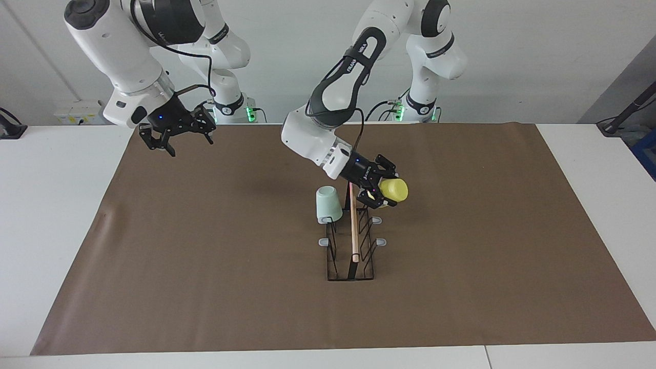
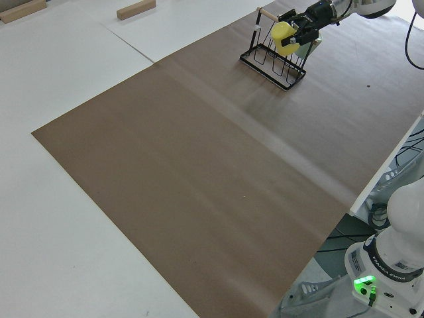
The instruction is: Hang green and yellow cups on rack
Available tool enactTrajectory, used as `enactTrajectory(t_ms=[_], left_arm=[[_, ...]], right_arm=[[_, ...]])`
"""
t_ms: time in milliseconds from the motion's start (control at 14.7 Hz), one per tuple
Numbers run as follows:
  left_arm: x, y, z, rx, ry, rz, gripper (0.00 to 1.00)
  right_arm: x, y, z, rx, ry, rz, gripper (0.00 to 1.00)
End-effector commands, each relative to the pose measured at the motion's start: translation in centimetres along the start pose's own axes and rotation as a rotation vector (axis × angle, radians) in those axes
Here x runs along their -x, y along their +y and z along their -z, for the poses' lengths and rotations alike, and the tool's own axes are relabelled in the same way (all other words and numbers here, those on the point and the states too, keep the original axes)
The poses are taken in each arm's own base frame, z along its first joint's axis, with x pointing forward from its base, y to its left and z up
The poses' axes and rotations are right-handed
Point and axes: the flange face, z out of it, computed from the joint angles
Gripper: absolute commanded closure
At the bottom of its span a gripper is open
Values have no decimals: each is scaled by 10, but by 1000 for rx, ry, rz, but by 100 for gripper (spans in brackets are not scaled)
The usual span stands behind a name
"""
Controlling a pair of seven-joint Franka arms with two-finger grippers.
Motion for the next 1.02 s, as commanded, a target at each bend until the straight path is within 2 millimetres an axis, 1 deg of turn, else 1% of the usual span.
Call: enactTrajectory(t_ms=[0, 204, 477, 885, 954], left_arm=[[7, 4, 3, 8, -3, 21, 100], [13, 4, 4, 6, -9, 26, 100], [13, 4, 5, 9, -9, 25, 100], [16, 3, 6, 1, -24, 24, 100], [16, 3, 7, 2, -24, 27, 98]], right_arm=[[-2, 4, -1, 27, -1, -23, 0], [-2, 4, -1, 42, -6, -21, 0], [-1, 3, -2, 43, -15, -55, 0], [-1, 3, -1, 45, -17, -53, 0], [-1, 3, 0, 45, -17, -51, 0]])
